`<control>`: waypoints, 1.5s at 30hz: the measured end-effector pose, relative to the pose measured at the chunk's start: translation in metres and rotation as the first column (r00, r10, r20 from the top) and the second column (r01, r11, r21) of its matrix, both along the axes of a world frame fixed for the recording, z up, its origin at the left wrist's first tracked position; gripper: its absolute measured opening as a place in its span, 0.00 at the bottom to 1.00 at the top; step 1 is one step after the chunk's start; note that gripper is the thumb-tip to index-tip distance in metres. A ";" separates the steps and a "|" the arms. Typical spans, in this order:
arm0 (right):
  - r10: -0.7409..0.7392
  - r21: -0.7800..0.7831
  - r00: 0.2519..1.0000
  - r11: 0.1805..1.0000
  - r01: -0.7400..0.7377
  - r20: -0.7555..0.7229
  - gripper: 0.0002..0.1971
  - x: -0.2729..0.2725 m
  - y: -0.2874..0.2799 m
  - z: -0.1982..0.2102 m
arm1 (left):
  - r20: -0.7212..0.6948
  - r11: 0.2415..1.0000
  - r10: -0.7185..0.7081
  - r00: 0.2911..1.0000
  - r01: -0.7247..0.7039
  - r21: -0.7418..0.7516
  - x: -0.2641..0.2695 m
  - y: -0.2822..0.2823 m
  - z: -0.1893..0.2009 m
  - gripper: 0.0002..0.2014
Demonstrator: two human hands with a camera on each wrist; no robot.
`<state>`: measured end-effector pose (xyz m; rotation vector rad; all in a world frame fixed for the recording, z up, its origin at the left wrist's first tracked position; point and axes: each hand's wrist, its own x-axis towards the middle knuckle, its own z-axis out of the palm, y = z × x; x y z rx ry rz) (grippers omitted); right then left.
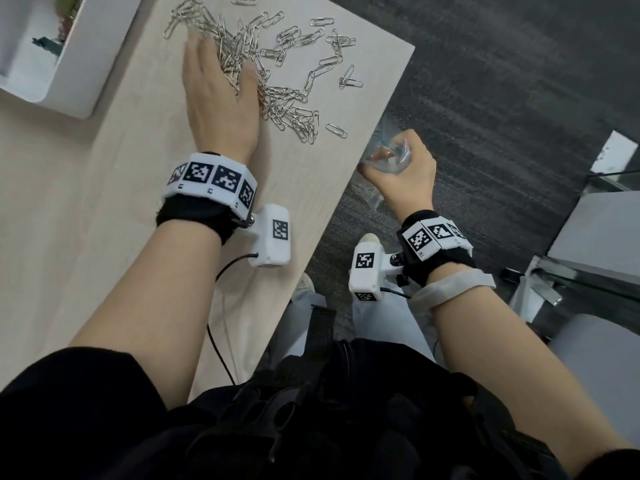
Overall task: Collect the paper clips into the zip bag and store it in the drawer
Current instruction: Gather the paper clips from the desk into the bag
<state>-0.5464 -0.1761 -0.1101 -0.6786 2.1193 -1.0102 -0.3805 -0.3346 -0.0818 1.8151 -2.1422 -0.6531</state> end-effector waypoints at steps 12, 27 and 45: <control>-0.028 -0.013 1.000 1.000 0.028 -0.013 0.14 -0.006 -0.005 -0.007 | 0.202 0.992 -0.115 0.973 0.100 0.081 -0.018 -0.064 0.004 0.30; -0.026 -0.005 0.999 1.000 0.026 -0.025 0.16 -0.013 -0.006 -0.008 | 0.094 0.990 -0.137 0.986 0.140 -0.019 -0.029 -0.058 0.003 0.27; -0.020 0.028 1.000 0.999 0.020 -0.004 0.18 -0.019 -0.002 -0.012 | 0.040 0.981 -0.195 0.980 0.195 0.008 -0.040 -0.033 0.018 0.11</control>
